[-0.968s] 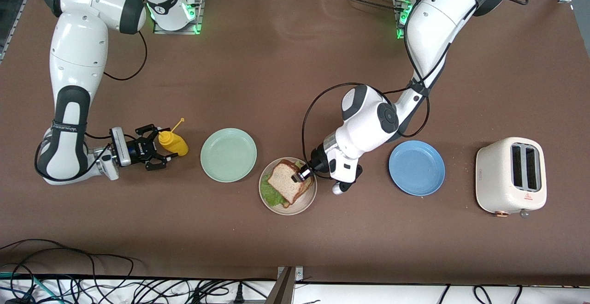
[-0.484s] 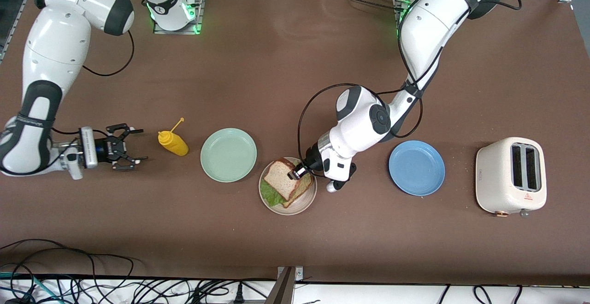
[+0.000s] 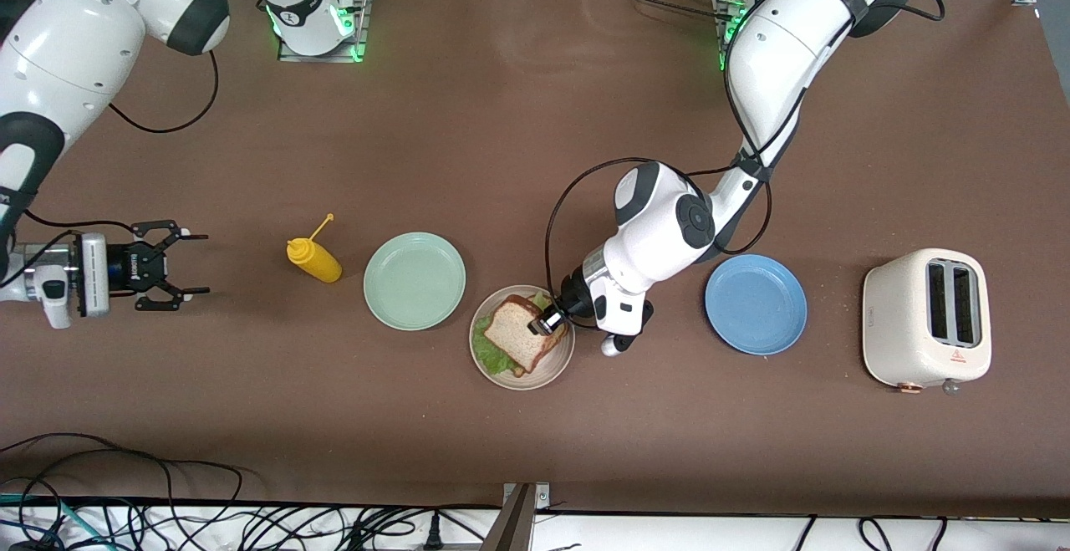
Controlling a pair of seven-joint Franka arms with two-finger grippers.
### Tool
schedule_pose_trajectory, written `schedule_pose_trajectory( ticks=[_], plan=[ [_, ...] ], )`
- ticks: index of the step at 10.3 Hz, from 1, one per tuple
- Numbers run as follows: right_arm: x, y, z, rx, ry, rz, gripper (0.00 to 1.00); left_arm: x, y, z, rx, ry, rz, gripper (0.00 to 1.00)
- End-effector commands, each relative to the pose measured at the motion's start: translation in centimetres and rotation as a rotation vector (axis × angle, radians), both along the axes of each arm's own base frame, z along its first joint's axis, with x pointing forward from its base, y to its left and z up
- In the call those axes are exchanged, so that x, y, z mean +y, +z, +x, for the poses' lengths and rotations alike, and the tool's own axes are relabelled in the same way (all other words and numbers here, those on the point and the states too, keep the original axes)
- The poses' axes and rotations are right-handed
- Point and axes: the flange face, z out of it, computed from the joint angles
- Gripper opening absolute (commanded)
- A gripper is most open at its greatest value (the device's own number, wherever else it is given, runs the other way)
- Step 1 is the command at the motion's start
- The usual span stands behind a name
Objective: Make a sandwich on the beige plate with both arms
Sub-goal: 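Lay the toast on the lettuce while the right gripper withdraws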
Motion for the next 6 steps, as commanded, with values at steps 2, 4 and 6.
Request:
schedule_pose_trajectory(
  ticks=[2, 4, 6],
  plan=[
    [3.1, 3.9, 0.9, 0.176, -0.049, -0.051, 1.00, 0.3, 0.1, 0.8, -0.041, -0.013, 0.029, 0.72],
    [3.8, 5.6, 1.1, 0.264, -0.098, -0.098, 1.00, -0.2, -0.3, 0.3, -0.054, -0.040, 0.055, 0.75],
    [6.7, 8.2, 2.2, 0.291, -0.150, -0.151, 1.00, -1.5, -1.2, -0.9, -0.045, -0.070, 0.071, 0.88]
  ],
)
